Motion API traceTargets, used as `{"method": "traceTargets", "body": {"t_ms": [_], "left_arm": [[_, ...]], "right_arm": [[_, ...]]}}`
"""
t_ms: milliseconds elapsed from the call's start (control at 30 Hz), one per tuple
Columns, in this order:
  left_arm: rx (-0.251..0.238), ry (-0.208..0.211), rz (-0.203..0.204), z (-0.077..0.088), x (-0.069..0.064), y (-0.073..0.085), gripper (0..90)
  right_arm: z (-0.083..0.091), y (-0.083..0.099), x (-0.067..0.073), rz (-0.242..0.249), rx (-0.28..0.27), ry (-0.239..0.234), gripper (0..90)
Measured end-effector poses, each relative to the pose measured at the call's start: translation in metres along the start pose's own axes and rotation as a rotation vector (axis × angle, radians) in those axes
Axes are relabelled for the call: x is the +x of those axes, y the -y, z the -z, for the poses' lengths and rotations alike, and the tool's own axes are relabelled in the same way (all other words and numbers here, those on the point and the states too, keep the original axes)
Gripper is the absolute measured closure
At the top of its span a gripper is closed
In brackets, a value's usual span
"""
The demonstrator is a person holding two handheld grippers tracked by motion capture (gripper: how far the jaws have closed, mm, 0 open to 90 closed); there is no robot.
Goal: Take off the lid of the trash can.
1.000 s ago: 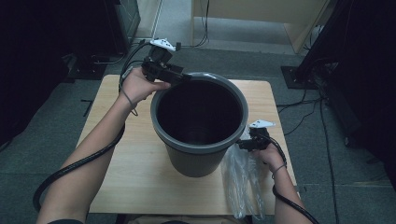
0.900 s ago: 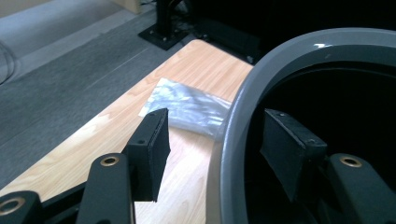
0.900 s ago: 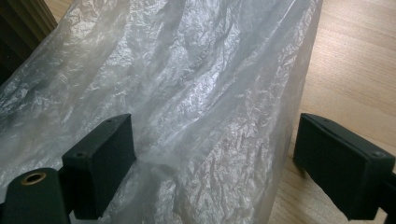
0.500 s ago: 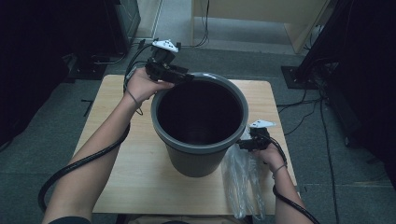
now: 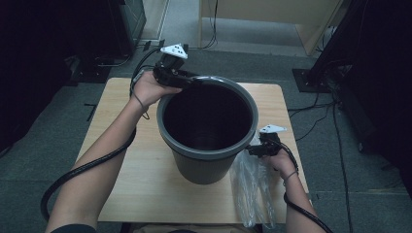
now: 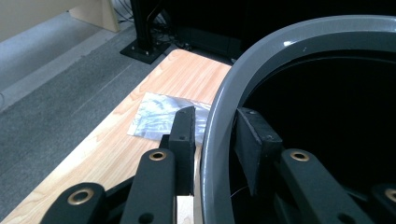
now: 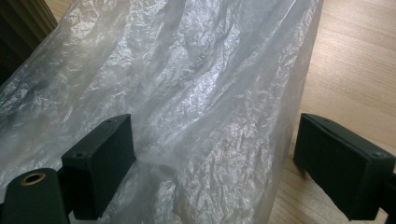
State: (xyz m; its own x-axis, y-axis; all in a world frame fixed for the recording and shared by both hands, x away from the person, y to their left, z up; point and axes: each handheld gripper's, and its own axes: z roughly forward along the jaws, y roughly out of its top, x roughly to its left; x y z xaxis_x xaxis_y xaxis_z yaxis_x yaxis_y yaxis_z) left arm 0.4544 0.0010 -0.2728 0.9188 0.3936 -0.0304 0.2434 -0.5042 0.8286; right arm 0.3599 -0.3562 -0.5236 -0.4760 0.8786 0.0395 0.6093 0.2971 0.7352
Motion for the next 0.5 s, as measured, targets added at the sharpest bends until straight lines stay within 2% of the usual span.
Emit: {"method": "traceTargets", "body": {"t_ms": [100, 233, 333, 500], "left_arm": [[-0.001, 0.004, 0.007, -0.0014, 0.0008, 0.0003, 65.1], [0.001, 0.018, 0.002, -0.0016, 0.0008, 0.0007, 69.4], [0.027, 0.023, 0.019, -0.0014, 0.0018, 0.0001, 70.7], [0.030, 0.028, 0.020, 0.0044, 0.0016, -0.0024, 72.5]], "right_arm": [[0.0000, 0.0000, 0.0001, 0.001, 0.000, 0.000, 11.8], [0.0000, -0.0001, -0.0001, 0.000, 0.000, -0.001, 11.8], [0.0000, -0.0001, 0.0002, -0.003, 0.002, -0.004, 11.8], [0.0001, -0.0001, -0.0003, -0.005, 0.001, -0.008, 11.8]]}}
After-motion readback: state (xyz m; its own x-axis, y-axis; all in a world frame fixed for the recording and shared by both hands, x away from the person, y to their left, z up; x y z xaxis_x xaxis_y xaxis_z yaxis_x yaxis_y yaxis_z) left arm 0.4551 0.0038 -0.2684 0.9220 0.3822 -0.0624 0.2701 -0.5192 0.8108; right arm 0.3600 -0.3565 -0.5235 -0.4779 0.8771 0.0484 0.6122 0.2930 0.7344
